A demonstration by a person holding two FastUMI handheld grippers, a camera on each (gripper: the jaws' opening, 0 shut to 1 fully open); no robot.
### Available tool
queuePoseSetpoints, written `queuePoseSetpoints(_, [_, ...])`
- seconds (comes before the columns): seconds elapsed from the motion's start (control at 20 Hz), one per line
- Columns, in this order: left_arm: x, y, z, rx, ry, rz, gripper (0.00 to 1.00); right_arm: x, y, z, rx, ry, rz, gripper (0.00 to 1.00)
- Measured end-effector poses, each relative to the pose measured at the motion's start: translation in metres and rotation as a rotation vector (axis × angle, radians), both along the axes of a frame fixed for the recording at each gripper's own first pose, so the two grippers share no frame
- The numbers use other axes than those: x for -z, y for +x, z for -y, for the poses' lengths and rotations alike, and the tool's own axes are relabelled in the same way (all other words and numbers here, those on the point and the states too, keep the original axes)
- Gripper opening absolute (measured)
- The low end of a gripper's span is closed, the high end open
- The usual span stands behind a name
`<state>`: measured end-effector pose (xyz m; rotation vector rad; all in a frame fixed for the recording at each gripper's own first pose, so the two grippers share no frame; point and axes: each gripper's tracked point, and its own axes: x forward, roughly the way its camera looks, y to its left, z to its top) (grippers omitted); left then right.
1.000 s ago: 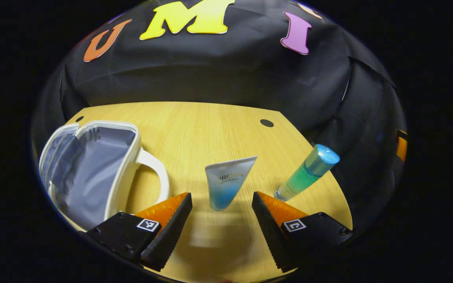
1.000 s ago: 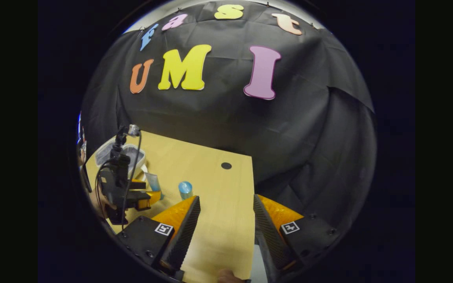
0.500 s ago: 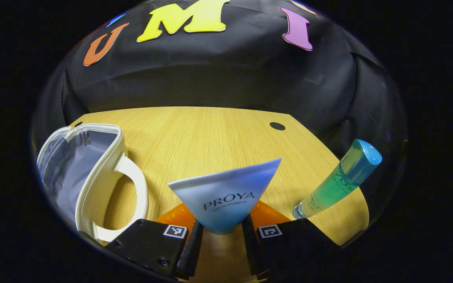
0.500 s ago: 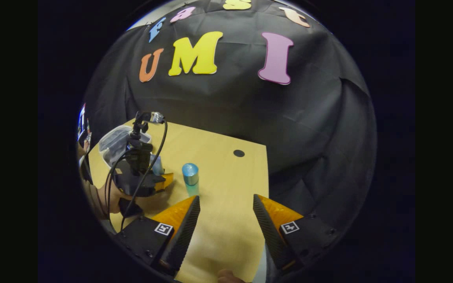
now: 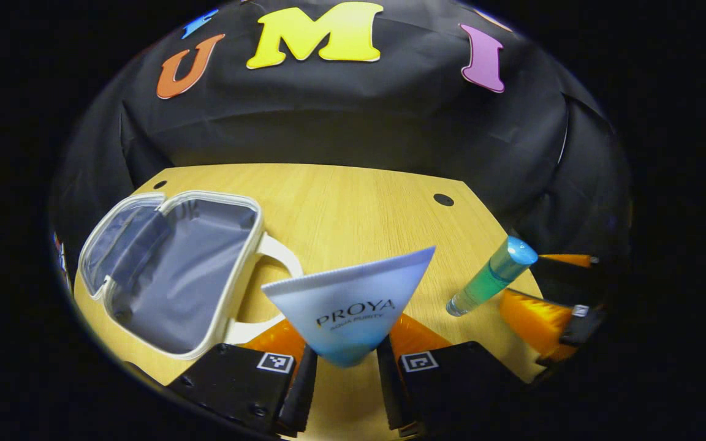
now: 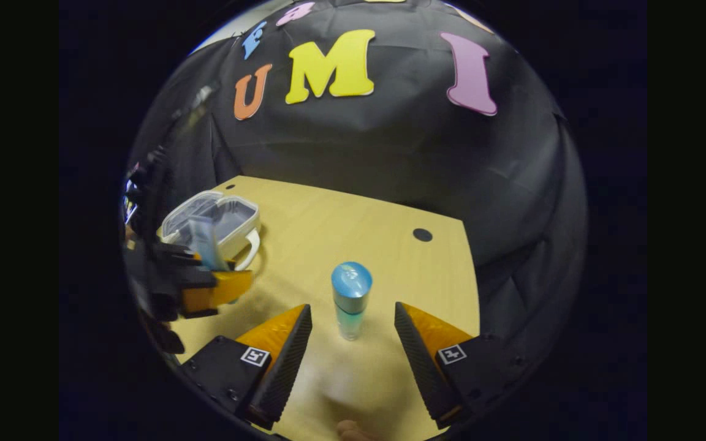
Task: First open the suitcase, pack the skin care products into it, and then close the suitcase.
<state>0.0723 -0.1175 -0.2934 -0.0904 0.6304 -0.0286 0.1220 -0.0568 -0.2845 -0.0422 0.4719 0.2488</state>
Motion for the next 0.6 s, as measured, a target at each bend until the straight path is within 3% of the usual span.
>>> queuePoseSetpoints(0.2, [-0.048,-0.031,-0.022,-0.036,0.021,0.032,0.49,0.031,0.029,-0.017,-0.018,-0.013,-0.020,0.81])
queuePoseSetpoints(0.45, [-0.090,-0.066,-0.053,-0.095,0.024,0.075,0.49,0.049,0.052,-0.017,0.036,-0.003,-0.009,0.80])
queuePoseSetpoints(0.5, [-0.093,-0.070,-0.061,-0.108,0.026,0.081,0.49,0.054,0.052,-0.020,0.041,0.009,-0.018,0.68])
queuePoseSetpoints(0.55, [-0.095,-0.075,-0.068,-0.119,0.023,0.082,0.49,0.057,0.054,-0.020,0.061,0.007,-0.021,0.64])
queuePoseSetpoints(0.6, [-0.097,-0.079,-0.075,-0.127,0.012,0.085,0.49,0.054,0.055,-0.018,0.080,0.004,-0.012,0.49])
